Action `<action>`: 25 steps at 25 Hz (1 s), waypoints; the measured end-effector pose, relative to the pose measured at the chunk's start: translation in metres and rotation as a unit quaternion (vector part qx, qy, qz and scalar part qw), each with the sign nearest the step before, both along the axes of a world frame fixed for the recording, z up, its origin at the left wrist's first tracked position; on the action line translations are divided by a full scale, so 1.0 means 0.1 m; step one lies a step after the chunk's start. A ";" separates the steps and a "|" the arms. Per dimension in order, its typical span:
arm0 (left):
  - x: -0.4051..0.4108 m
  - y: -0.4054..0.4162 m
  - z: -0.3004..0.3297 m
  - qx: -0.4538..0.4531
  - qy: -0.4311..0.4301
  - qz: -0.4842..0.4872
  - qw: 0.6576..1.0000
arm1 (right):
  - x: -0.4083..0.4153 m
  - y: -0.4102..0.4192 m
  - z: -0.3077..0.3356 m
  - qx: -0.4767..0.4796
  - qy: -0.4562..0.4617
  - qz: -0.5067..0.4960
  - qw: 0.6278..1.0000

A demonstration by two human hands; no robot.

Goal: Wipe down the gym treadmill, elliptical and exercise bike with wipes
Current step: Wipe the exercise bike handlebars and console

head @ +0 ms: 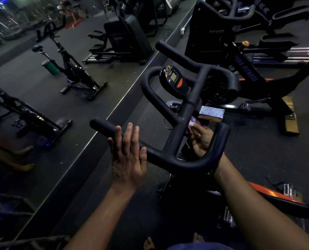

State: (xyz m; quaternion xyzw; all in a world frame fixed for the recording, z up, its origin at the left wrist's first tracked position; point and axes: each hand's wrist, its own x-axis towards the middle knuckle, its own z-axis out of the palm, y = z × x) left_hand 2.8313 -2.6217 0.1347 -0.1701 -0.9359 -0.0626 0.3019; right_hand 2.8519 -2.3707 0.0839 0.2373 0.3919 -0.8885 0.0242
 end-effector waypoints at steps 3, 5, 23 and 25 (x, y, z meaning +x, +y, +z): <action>-0.01 -0.01 -0.01 0.003 0.011 -0.002 1.000 | -0.02 -0.06 0.23 0.011 0.054 0.036 0.998; -0.01 0.01 -0.01 0.002 0.017 0.001 1.000 | -0.21 -0.20 0.32 -0.011 0.127 0.018 0.992; 0.01 -0.02 0.00 0.005 0.030 -0.019 0.999 | 0.68 -0.59 0.55 0.221 -0.007 0.184 0.958; 0.01 -0.02 -0.01 0.014 0.024 -0.024 0.999 | 0.81 -0.58 0.50 0.271 -0.006 0.192 0.943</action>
